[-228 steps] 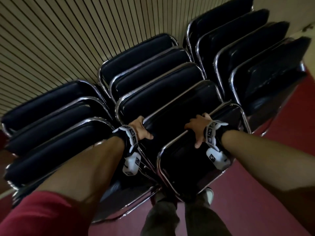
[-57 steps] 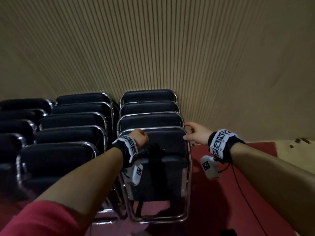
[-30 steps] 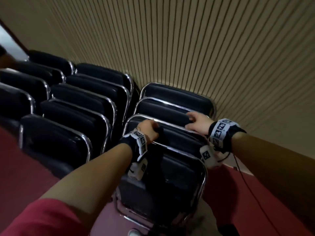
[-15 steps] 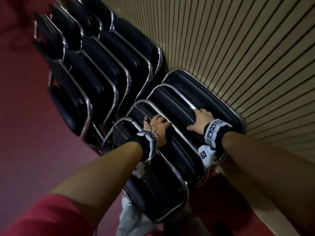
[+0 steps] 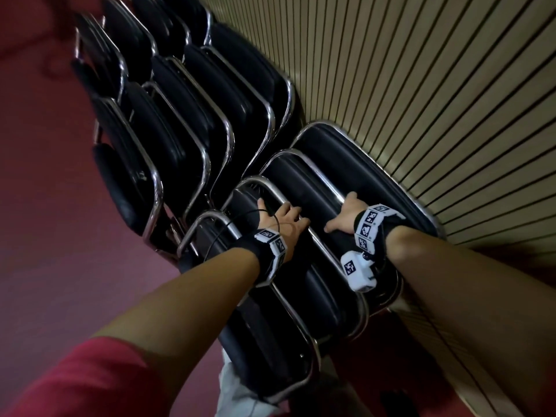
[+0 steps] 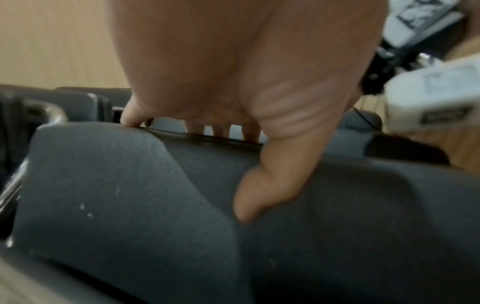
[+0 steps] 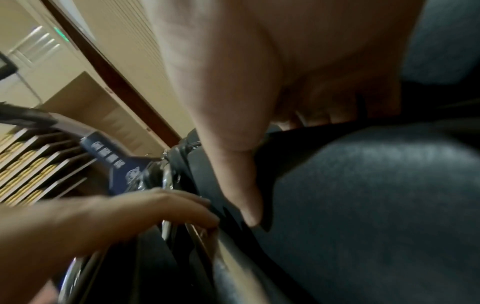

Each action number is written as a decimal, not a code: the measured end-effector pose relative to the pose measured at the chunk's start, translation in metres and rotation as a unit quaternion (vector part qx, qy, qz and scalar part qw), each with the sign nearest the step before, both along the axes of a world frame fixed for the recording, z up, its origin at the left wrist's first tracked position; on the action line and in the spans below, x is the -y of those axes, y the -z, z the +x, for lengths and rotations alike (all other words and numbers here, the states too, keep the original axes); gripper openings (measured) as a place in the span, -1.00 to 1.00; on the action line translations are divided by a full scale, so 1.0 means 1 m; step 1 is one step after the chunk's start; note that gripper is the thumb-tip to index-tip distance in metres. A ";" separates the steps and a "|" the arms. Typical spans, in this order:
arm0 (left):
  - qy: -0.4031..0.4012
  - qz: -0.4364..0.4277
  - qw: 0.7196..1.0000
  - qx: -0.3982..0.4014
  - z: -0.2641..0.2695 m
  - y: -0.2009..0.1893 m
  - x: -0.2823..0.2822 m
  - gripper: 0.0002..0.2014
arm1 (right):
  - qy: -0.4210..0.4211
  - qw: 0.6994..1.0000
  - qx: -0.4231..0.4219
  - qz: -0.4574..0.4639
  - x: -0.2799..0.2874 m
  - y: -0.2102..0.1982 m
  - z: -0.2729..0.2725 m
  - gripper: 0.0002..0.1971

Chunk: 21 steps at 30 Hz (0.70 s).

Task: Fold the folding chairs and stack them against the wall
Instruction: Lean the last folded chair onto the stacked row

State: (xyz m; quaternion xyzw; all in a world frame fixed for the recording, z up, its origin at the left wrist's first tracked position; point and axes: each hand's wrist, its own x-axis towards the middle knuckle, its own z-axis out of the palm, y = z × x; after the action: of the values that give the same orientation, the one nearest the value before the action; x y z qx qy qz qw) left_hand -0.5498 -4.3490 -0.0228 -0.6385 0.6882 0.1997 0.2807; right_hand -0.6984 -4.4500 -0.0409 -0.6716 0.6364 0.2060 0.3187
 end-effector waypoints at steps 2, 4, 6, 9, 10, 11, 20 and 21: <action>0.023 0.020 0.999 0.031 -0.003 -0.002 0.002 -0.06 | 0.016 0.999 0.030 0.023 0.004 0.001 -0.004 0.04; 0.050 0.033 0.997 0.052 -0.004 -0.008 0.005 -0.08 | 0.011 0.999 0.045 0.020 0.006 -0.001 -0.008 0.00; 0.049 0.046 0.996 0.055 -0.001 -0.015 0.008 -0.11 | 0.008 0.998 0.059 0.004 0.005 -0.003 -0.010 -0.09; 0.049 0.045 0.997 0.043 0.005 -0.021 0.009 -0.18 | 0.022 0.997 0.077 -0.007 0.001 -0.003 -0.010 -0.11; 0.051 0.040 0.997 0.036 0.006 -0.021 0.009 -0.19 | 0.029 0.996 0.083 -0.008 0.000 -0.002 -0.011 -0.11; 0.052 0.033 0.998 0.029 0.007 -0.020 0.009 -0.19 | 0.033 0.996 0.086 -0.008 0.000 -0.001 -0.011 -0.10; 0.091 0.026 0.996 -0.002 0.010 0.006 0.017 -0.04 | 0.028 0.995 0.093 -0.011 0.004 0.000 -0.016 -0.09; 0.102 0.029 0.994 0.006 0.009 0.007 0.019 -0.04 | 0.030 0.995 0.097 -0.011 0.004 -0.001 -0.016 -0.06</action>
State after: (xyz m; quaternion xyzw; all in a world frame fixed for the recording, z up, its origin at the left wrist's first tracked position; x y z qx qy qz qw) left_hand -0.5411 -4.3679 -0.0300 -0.5577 0.7421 0.1862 0.3218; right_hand -0.7142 -4.4542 -0.0403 -0.6723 0.6248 0.1230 0.3776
